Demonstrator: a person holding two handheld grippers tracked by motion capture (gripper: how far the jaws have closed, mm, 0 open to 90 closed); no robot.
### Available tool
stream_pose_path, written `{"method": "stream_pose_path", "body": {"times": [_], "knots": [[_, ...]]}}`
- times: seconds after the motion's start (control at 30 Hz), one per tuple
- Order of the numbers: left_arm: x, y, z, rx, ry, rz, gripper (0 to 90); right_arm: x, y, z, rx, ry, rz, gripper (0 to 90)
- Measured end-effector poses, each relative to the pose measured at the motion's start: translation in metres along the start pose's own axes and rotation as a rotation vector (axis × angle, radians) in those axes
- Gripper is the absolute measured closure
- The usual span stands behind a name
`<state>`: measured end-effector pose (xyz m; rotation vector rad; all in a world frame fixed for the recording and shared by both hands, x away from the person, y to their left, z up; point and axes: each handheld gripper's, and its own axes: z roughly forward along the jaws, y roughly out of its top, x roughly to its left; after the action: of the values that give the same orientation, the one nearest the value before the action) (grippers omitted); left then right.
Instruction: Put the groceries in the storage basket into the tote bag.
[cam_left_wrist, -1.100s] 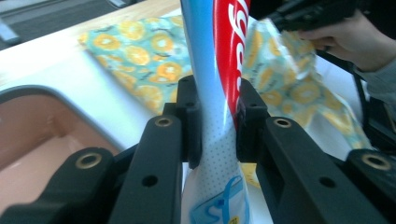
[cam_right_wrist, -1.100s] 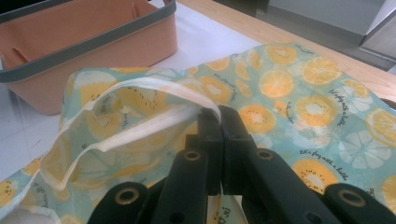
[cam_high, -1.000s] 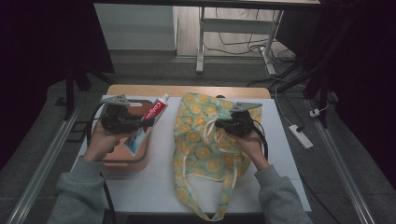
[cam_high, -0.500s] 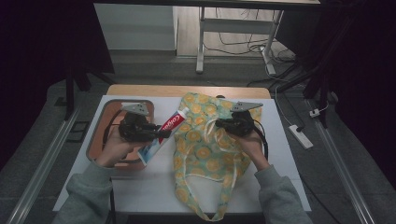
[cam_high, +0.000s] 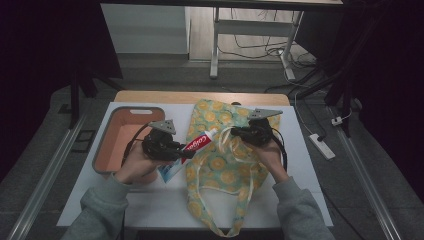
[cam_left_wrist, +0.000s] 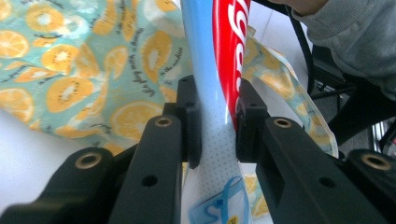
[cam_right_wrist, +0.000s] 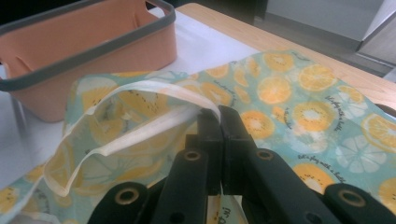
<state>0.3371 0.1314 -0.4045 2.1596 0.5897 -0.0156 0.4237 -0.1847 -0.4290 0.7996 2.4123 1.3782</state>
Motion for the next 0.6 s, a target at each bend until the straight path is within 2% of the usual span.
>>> {"method": "stream_pose_path", "body": {"times": [0.3,0.6], "knots": [[-0.009,0.003,0.018,0.04,-0.026,0.018,75.1,-0.002,0.001,-0.004,-0.018,-0.006,0.011,88.4],[-0.017,0.008,0.049,0.106,-0.047,0.039,75.1,-0.001,0.003,-0.006,-0.039,0.001,0.018,88.4]]}}
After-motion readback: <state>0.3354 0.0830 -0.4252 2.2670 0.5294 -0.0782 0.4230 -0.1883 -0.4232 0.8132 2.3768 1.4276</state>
